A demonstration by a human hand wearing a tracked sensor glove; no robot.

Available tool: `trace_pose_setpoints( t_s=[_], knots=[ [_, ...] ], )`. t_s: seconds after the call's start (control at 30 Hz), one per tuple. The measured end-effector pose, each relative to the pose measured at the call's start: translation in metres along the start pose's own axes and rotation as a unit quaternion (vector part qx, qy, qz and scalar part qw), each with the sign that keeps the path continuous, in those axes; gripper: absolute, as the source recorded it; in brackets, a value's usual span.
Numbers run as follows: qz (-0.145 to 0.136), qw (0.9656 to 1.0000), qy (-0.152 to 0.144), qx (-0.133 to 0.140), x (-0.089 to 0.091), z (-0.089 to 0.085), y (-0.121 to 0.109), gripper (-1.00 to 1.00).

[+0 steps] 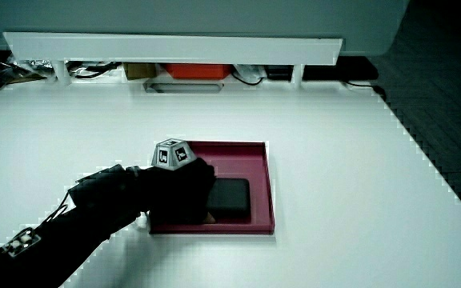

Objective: Pick battery from plate

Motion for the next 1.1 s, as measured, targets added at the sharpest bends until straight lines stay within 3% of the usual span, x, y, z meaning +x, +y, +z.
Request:
trace_pose_setpoints(
  t_s=[0.33,0.67,0.73,0.8,0.83,0.87,0.9,0.93,0.97,1.0,1.07,1.1],
  knots=[
    [-0.024,0.9989,-0.003,0.040,-0.004,0.004,-0.009,1.00],
    [-0.076,0.9927,-0.004,0.094,0.003,0.053,-0.044,1.00],
    [-0.090,0.9892,0.008,0.115,0.004,0.065,-0.056,1.00],
    [-0.105,0.9858,-0.001,0.132,-0.003,0.066,-0.060,1.00],
    [-0.115,0.9829,0.026,0.141,0.000,0.079,-0.070,1.00],
    [-0.129,0.9794,0.031,0.152,-0.003,0.081,-0.074,1.00],
    [-0.130,0.9773,0.038,0.163,-0.006,0.085,-0.079,1.00],
    [-0.123,0.9774,0.055,0.163,-0.004,0.098,-0.089,1.00],
    [-0.137,0.9708,0.086,0.177,-0.005,0.105,-0.095,1.00],
    [-0.113,0.9742,0.067,0.183,-0.011,0.105,-0.097,1.00],
    [-0.147,0.9646,0.099,0.195,-0.013,0.123,-0.113,1.00],
    [-0.112,0.9741,0.044,0.191,-0.027,0.115,-0.111,1.00]
  ],
)
